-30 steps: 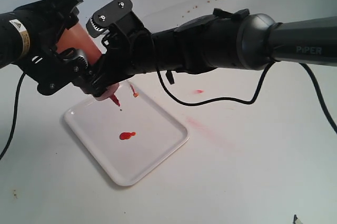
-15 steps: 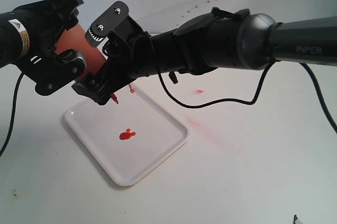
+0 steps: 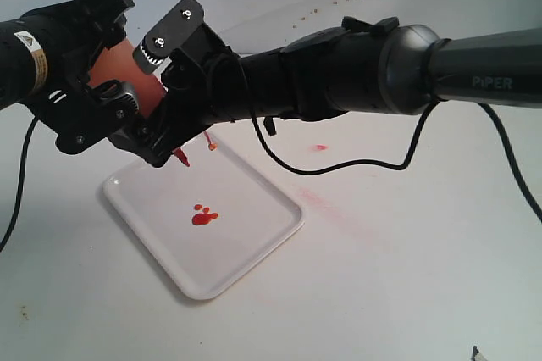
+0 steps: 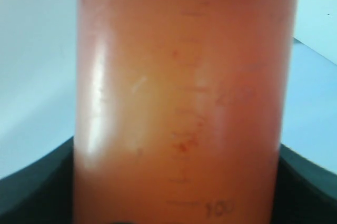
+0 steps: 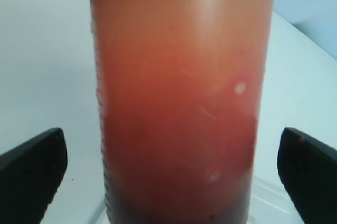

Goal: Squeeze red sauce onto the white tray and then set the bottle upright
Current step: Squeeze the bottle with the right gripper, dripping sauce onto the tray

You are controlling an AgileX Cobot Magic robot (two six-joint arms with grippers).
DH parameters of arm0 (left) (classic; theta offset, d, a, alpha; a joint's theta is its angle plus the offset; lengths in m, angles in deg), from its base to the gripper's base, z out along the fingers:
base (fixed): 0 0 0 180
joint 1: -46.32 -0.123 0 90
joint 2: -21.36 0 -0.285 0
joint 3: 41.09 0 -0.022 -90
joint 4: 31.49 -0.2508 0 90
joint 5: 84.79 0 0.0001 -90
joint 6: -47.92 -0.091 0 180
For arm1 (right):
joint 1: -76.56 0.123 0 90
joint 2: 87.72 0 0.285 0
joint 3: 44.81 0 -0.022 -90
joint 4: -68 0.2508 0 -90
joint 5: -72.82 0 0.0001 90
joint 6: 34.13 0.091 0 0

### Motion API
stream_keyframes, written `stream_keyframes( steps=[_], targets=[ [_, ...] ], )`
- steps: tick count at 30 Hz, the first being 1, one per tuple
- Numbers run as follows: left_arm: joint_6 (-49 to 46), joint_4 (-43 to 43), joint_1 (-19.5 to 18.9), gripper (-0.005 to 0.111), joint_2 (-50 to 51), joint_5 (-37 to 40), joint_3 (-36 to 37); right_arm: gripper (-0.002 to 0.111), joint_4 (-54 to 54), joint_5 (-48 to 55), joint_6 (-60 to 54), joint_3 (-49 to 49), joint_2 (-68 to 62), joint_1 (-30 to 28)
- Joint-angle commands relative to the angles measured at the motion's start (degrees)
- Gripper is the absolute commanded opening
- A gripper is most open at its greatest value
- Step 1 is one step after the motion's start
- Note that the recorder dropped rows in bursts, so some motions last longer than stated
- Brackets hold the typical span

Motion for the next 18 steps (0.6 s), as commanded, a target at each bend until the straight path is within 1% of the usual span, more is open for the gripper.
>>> stream_keyframes(
  steps=[1, 3, 6, 9, 12, 13, 14, 16, 17, 18],
  targets=[
    [0.48, 0.18, 0.28, 0.0, -0.37, 1.27, -0.62, 0.105, 2.71, 0.64, -3.03, 0.21, -1.97, 0.18],
    [0.48, 0.18, 0.28, 0.0, -0.37, 1.27, -0.62, 0.105, 5.26, 0.61, -5.14, 0.21, -2.01, 0.18],
    [0.48, 0.18, 0.28, 0.0, -0.37, 1.27, -0.62, 0.105, 10.1, 2.35, -11.3, 0.21, -2.01, 0.18],
    [0.48, 0.18, 0.28, 0.0, -0.37, 1.27, -0.62, 0.105, 10.1, 4.97, -12.94, 0.21, -2.01, 0.18],
    [0.48, 0.18, 0.28, 0.0, -0.37, 1.17, -0.62, 0.104, 10.1, 3.59, -12.94, 0.21, -2.01, 0.18],
    [0.48, 0.18, 0.28, 0.0, -0.37, 1.17, -0.62, 0.103, 10.1, 2.88, -12.94, 0.21, -2.01, 0.18],
    [0.48, 0.18, 0.28, 0.0, -0.37, 1.17, -0.62, 0.099, 10.1, 2.28, -12.94, 0.21, -2.01, 0.18],
    [0.48, 0.18, 0.28, 0.0, -0.37, 1.17, -0.62, 0.085, 10.1, 1.37, -12.94, 0.21, -2.01, 0.18],
    [0.48, 0.18, 0.28, 0.0, -0.37, 1.17, -0.62, 0.073, 10.1, 1.37, -12.94, 0.21, -2.01, 0.18],
    [0.48, 0.18, 0.28, 0.0, -0.37, 1.17, -0.62, 0.059, 10.1, 1.37, -12.94, 0.21, -2.01, 0.18]
  ],
)
